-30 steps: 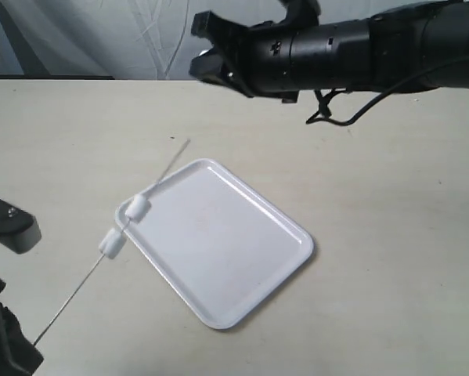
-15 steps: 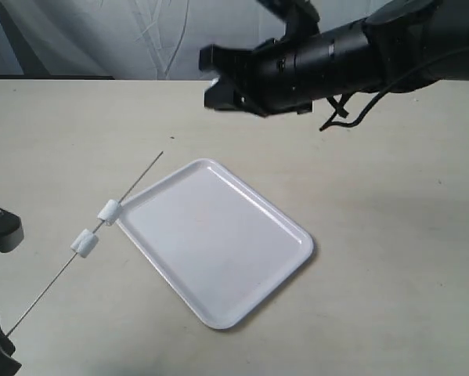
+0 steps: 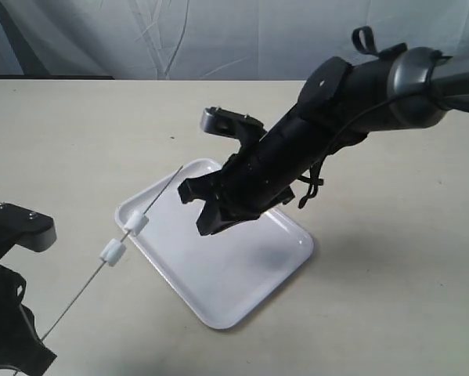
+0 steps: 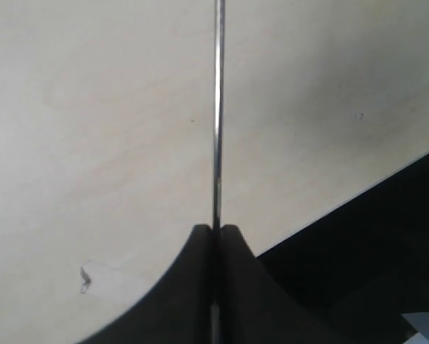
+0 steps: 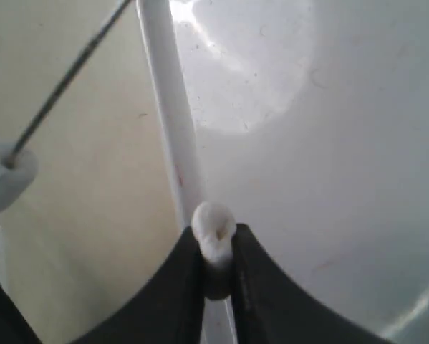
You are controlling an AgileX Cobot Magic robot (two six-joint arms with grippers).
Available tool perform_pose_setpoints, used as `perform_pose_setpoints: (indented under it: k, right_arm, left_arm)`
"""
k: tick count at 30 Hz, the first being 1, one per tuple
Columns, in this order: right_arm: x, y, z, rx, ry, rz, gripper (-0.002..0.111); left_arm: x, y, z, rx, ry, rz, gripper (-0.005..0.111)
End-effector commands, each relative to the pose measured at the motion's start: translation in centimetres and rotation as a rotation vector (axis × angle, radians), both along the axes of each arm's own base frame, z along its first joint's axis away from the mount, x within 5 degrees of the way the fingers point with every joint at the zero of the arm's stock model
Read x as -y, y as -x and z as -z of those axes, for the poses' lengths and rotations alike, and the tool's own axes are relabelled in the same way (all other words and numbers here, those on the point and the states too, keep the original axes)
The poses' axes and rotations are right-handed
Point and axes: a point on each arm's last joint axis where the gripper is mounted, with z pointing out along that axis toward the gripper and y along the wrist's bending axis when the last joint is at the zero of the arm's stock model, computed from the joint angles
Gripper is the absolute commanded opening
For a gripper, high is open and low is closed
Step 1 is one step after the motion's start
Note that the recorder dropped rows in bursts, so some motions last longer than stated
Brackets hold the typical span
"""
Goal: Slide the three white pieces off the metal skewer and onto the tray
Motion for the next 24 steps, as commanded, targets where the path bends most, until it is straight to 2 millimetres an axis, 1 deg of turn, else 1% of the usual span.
perform_pose_setpoints:
  k: [1, 2, 4, 6, 10, 13, 14, 17, 21, 24]
  right_arm:
    - [-0.5, -0.2, 1.6, -0.01, 0.023, 0.026, 0.029]
    - [-0.5, -0.3, 1.8, -0.014, 0.021, 0.036, 0.034]
    - [-0.6, -0.4, 1.9, -0.025, 0.011, 0.052, 0.038]
    - [-0.8, -0.4, 1.7, -0.018, -0.013, 0.054, 0.038]
    - [-1.3, -0.1, 0.2, -0.007, -0.113, 0.027, 0.038]
    - [-1.8, 0.1, -1.1, -0.004, -0.21, 0.007, 0.038]
    - [-2.1, 0.3, -1.7, -0.018, -0.273, 0.003, 0.04]
    - [-2.7, 0.3, -2.5, -0.036, -0.375, 0.014, 0.043]
    - [-3.1, 0.1, -3.3, -0.043, -0.482, 0.046, 0.043]
    - [-3.2, -0.1, -3.5, -0.041, -0.501, 0.068, 0.043]
  left_arm:
    - [0.2, -0.4, -0.2, 0.024, 0.016, -0.003, 0.0]
    - [0.2, -0.4, -0.2, 0.025, 0.014, -0.002, 0.0]
    - [0.1, -0.5, -0.2, 0.042, 0.002, 0.005, 0.0]
    - [0.0, -0.6, -0.1, 0.056, -0.013, 0.011, 0.0]
    - [0.0, -0.8, -0.1, 0.074, -0.014, 0.007, 0.0]
    - [0.3, -1.1, -0.2, 0.104, 0.027, -0.036, 0.0]
    - [0.7, -1.3, -0.4, 0.111, 0.067, -0.06, 0.0]
    - [0.9, -1.4, -0.5, 0.116, 0.097, -0.078, 0.0]
    - [1.1, -1.4, -0.5, 0.113, 0.118, -0.095, 0.0]
    - [1.3, -1.4, -0.6, 0.105, 0.138, -0.104, 0.0]
